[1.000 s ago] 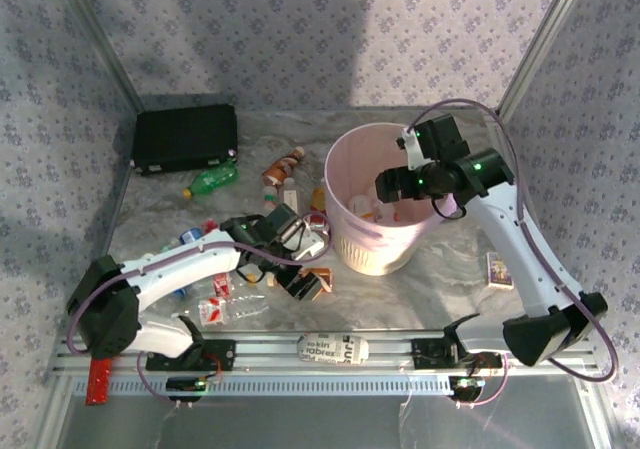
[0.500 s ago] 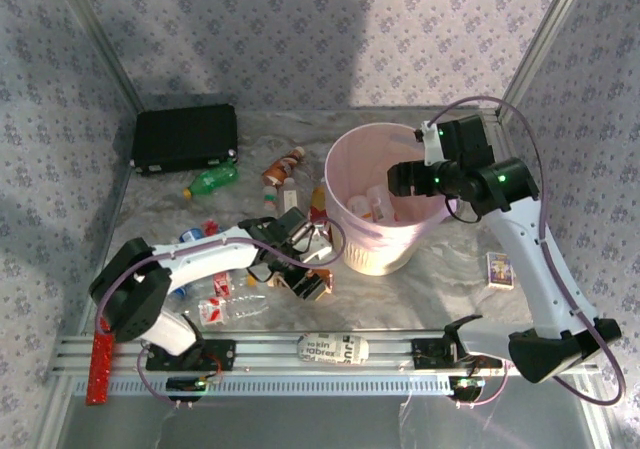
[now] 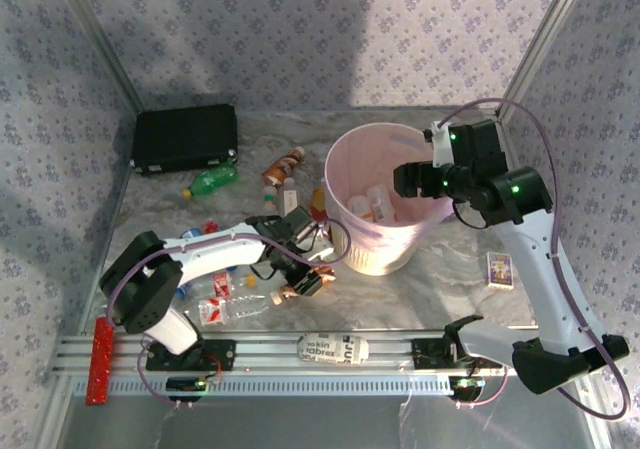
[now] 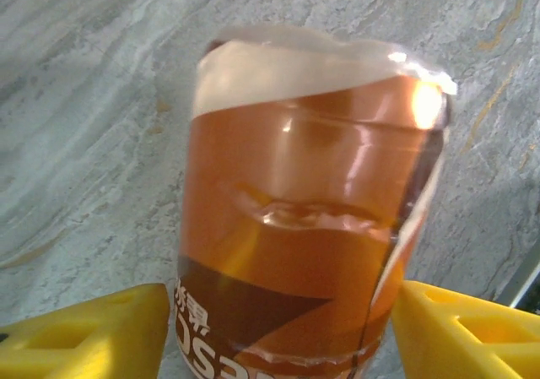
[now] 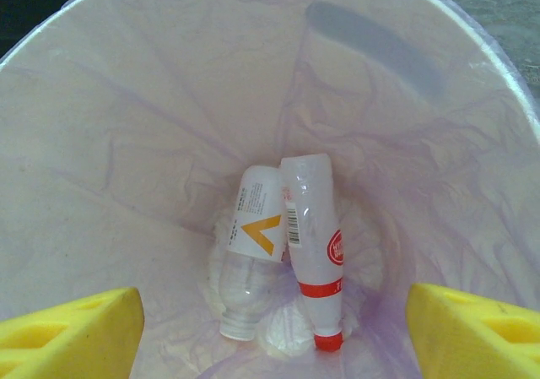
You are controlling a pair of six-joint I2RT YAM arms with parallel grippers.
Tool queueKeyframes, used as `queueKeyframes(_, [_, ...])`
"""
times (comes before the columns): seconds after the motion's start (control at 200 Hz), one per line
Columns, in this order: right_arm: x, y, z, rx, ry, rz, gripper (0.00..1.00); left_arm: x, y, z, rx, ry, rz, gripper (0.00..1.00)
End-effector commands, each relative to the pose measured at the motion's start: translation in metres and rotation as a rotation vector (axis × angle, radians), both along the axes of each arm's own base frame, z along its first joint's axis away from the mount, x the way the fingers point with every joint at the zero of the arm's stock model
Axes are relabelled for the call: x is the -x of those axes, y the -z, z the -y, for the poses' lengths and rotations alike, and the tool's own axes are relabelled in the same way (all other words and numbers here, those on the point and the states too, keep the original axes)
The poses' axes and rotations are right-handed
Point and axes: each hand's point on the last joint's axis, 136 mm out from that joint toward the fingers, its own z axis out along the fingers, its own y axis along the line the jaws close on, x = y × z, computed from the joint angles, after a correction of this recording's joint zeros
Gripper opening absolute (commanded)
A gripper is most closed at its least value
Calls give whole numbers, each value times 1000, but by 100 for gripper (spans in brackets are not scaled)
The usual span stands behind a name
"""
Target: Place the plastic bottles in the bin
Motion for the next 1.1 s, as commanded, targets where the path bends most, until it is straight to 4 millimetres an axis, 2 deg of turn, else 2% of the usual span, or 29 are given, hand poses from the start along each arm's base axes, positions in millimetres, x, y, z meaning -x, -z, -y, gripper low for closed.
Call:
queueKeyframes(0.0, [3,-12,5,3,11,27,83,-5,-10,2,-4,26,43,68])
queueKeyframes(0.16, [4,-20,7,0,15,51,83,-9,-17,3,10,35,74,62])
queueKeyframes(0.335, [5,-25,8,-1,16,62,82,-17,-22,-3,5,12,105,61])
queueKeyframes(0.465, [5,-32,7,-8,17,82,82,-28,-37,-11,32,-44,141,59])
queueKeyframes(0.585, [6,-44,4,-24,0,108,82,-45,-57,-29,62,-147,190,57])
queueKeyframes(0.705, [6,-59,-10,-58,-43,135,81,-69,-92,-53,139,-326,281,51])
queueKeyframes(0.79, [6,-72,-30,-104,-100,167,81,-86,-126,-70,232,-472,358,47])
queueKeyframes(0.939, [4,-93,-77,-173,-223,213,81,-97,-191,-84,405,-594,489,46])
queueKeyframes(1.094, [3,-110,-138,-218,-367,246,81,-109,-254,-90,531,-667,597,45])
